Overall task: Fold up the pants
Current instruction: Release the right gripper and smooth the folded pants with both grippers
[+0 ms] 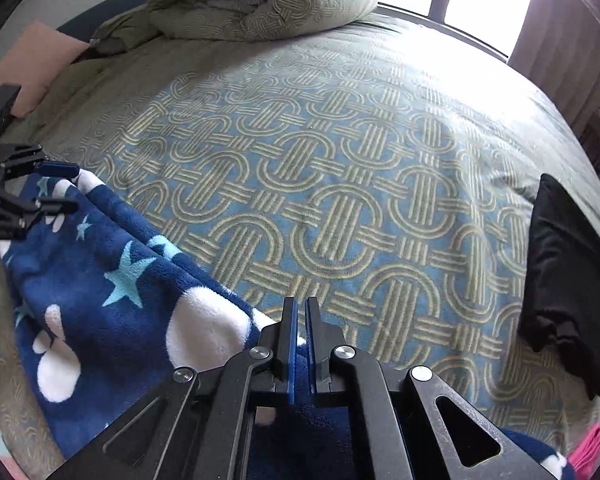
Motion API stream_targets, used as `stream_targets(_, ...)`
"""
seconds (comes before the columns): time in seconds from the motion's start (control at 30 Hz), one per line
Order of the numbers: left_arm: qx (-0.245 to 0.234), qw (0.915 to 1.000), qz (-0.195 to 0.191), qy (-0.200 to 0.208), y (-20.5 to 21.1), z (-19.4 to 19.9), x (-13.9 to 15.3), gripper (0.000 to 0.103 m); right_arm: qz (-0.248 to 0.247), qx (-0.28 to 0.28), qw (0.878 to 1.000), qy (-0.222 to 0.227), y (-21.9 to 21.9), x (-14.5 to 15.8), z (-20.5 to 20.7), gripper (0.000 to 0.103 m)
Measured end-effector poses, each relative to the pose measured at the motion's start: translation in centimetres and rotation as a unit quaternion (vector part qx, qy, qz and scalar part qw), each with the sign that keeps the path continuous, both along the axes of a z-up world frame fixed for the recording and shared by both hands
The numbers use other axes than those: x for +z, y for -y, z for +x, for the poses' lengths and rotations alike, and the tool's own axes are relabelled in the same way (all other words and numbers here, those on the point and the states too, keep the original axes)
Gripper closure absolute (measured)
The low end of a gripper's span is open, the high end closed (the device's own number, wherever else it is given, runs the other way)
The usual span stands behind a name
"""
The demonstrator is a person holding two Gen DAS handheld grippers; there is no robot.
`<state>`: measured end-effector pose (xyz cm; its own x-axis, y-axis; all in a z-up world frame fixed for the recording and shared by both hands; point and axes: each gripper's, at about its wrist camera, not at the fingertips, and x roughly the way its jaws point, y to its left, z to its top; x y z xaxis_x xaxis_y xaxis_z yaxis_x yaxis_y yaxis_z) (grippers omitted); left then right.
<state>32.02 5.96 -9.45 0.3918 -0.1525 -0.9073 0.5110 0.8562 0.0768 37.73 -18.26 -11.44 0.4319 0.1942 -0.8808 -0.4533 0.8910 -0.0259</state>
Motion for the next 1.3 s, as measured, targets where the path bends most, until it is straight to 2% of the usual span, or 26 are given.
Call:
stream_targets(0.03, -0.009, 0.9999, 0.013, -0.004, -0.4, -0.6, -0.5, 0.031, 0.018, 0.007, 1.0, -0.006, 0.1, 0.0, -0.3, 0.097)
stream_targets(0.1, -0.011, 0.9995, 0.028, -0.011, -1.1, -1.0, -1.3, 0.031, 0.036, 0.023, 0.999, -0.012, -0.3, 0.2, -1.1, 0.083)
stream_targets(0.13, -0.01, 0.9994, 0.029, -0.013, -1.2, -0.9, -1.5, 0.031, 0.033, 0.033, 0.999, -0.007, -0.9, 0.4, -1.5, 0.068)
stream_targets(0.17, -0.009, 0.9995, 0.026, -0.016, -1.4, -0.7, -1.8, 0.031, 0.026, 0.045, 0.999, 0.001, -1.5, 0.5, -2.1, 0.046)
stream_targets(0.23, -0.003, 0.9997, 0.015, -0.016, -1.4, -0.1, -2.1, 0.031, 0.009, 0.072, 0.997, 0.018, -3.3, 0.7, -2.7, 0.022)
stream_targets(0.27, 0.001, 0.9999, 0.006, -0.016, -1.3, 0.4, -2.2, 0.038, 0.006, 0.086, 0.996, 0.023, -4.1, 0.8, -3.0, 0.02)
stream_targets(0.3, 0.006, 0.9998, -0.007, -0.018, -1.4, 0.7, -2.3, 0.051, 0.0, 0.106, 0.994, 0.02, -5.3, 0.5, -3.0, 0.02)
stream_targets(0.33, 0.009, 0.9994, -0.021, -0.027, -1.4, 1.1, -2.5, 0.087, -0.009, 0.12, 0.993, 0.012, -6.3, 0.0, -3.0, 0.02)
stream_targets(0.37, 0.016, 0.9989, -0.029, -0.032, -1.5, 1.3, -2.5, 0.094, -0.021, 0.13, 0.991, 0.006, -7.1, -0.5, -3.0, 0.021)
stream_targets(0.4, 0.016, 0.9991, -0.031, -0.025, -1.4, 1.3, -2.3, 0.095, -0.042, 0.134, 0.99, 0.004, -7.9, -1.4, -3.0, 0.026)
stream_targets(0.43, 0.013, 0.9993, -0.03, -0.018, -1.4, 1.1, -2.1, 0.096, -0.063, 0.13, 0.99, 0.001, -8.3, -2.1, -2.8, 0.069)
stream_targets(0.47, 0.012, 0.9994, -0.031, -0.009, -1.4, 0.9, -1.7, 0.097, -0.072, 0.124, 0.99, -0.011, -8.6, -2.9, -2.5, 0.097)
stream_targets(0.5, 0.016, 0.9993, -0.034, -0.002, -1.5, 0.9, -1.3, 0.097, -0.056, 0.111, 0.992, -0.023, -8.5, -3.1, -2.2, 0.097)
stream_targets(0.63, 0.037, 0.9969, -0.062, 0.03, -2.4, 2.1, 1.3, 0.097, 0.003, 0.077, 0.997, 0.007, -7.3, -0.6, -1.9, 0.098)
stream_targets(0.67, 0.05, 0.9959, -0.064, 0.04, -2.6, 3.1, 1.8, 0.103, 0.016, 0.07, 0.997, 0.008, -6.9, -0.1, -1.5, 0.098)
stream_targets(0.73, 0.068, 0.9953, -0.051, 0.047, -2.8, 4.6, 1.9, 0.103, 0.017, 0.053, 0.998, 0.006, -6.7, 0.0, -0.8, 0.098)
stream_targets(0.8, 0.071, 0.9962, -0.039, 0.03, -2.9, 5.4, 1.2, 0.103, 0.014, 0.05, 0.999, -0.018, -6.9, -1.0, -0.2, 0.093)
stream_targets(0.87, 0.073, 0.9967, -0.017, 0.03, -3.1, 4.5, 0.7, 0.102, -0.007, 0.051, 0.998, -0.047, -7.2, -2.4, 0.0, 0.078)
stream_targets(0.9, 0.076, 0.9965, -0.011, 0.034, -3.4, 3.8, 0.7, 0.098, -0.02, 0.047, 0.998, -0.037, -7.1, -2.5, -0.4, 0.074)
stream_targets(0.97, 0.094, 0.995, 0.001, 0.035, -5.0, 1.9, 0.9, 0.083, -0.03, 0.037, 0.999, -0.006, -6.4, -1.7, -1.1, 0.052)
stream_targets(1.0, 0.107, 0.9935, 0.007, 0.038, -6.0, 1.1, 1.2, 0.078, -0.03, 0.026, 0.999, 0.012, -5.5, -0.9, -1.5, 0.048)
stream_targets(1.03, 0.125, 0.991, 0.014, 0.044, -7.2, 0.1, 1.5, 0.065, -0.027, 0.017, 0.999, 0.025, -4.7, -0.2, -2.0, 0.042)
stream_targets(1.07, 0.149, 0.9873, 0.014, 0.053, -9.0, -1.1, 2.0, 0.054, -0.018, 0.014, 0.999, 0.032, -4.0, 0.5, -2.5, 0.041)
stream_targets(1.13, 0.198, 0.9781, 0.004, 0.063, -12.2, -3.3, 2.8, 0.045, 0.003, 0.012, 0.999, 0.029, -2.6, 1.4, -3.9, 0.04)
stream_targets(1.23, 0.275, 0.959, -0.031, 0.062, -17.2, -7.0, 3.6, 0.044, 0.012, 0.025, 0.999, 0.022, -2.2, 1.9, -7.4, 0.04)
stream_targets(1.3, 0.313, 0.9468, -0.053, 0.052, -19.6, -9.7, 3.4, 0.041, 0.001, 0.042, 0.999, 0.019, -2.7, 1.3, -10.1, 0.04)
